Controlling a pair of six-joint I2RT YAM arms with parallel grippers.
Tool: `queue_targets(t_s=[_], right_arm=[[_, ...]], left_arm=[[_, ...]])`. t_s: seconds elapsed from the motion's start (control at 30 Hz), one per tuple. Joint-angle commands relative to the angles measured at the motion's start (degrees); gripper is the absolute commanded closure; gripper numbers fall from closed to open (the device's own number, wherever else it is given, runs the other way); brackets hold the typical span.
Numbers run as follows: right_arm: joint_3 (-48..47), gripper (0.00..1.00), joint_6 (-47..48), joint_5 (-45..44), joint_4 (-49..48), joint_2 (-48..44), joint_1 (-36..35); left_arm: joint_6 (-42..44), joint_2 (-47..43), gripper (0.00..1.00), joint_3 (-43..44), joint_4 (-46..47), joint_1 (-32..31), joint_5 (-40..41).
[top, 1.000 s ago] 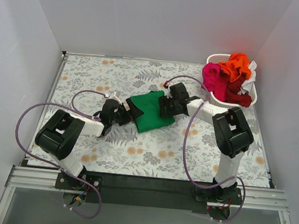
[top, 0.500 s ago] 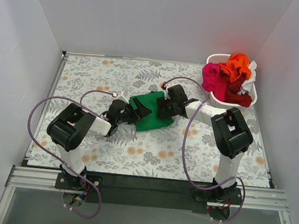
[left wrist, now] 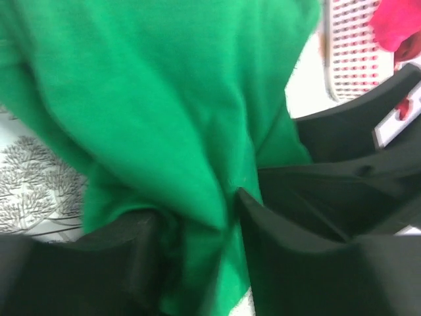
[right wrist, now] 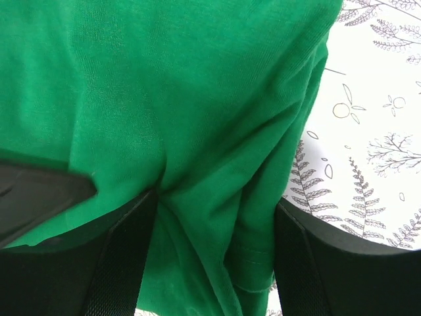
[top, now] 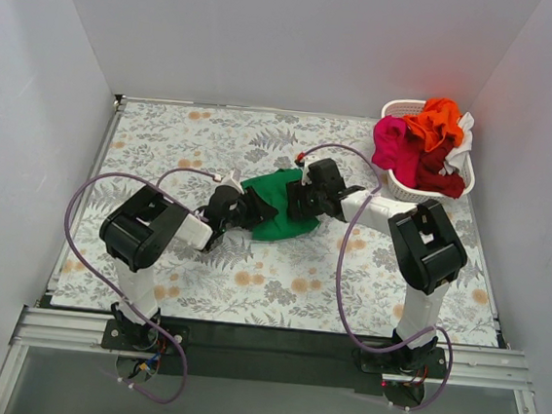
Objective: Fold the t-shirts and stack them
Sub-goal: Neatly place the folded tshirt to the corner
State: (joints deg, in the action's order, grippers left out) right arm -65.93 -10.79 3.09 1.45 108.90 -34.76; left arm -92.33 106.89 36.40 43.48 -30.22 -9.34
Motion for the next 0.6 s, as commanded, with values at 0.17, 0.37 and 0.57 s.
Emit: queue_targets(t_s=[0.17, 0.37, 0.57], right_arm=[[4.8, 0.41, -1.8, 3.7, 1.9, -0.3, -1.8], [8.6, 0.41, -1.4, 0.4, 2.4, -5.2, -1.8], [9.7, 0.4, -0.3, -1.9, 3.9, -11.8, -1.7]], left_arm=[[3.7, 3.0, 1.0, 0.4, -11.8, -1.1, 4.2], [9.8, -3.6, 1.0, 2.4, -20.4, 2.8, 7.1], [26.5, -4.2, 1.0, 14.6, -38.0, 9.1, 7.1]])
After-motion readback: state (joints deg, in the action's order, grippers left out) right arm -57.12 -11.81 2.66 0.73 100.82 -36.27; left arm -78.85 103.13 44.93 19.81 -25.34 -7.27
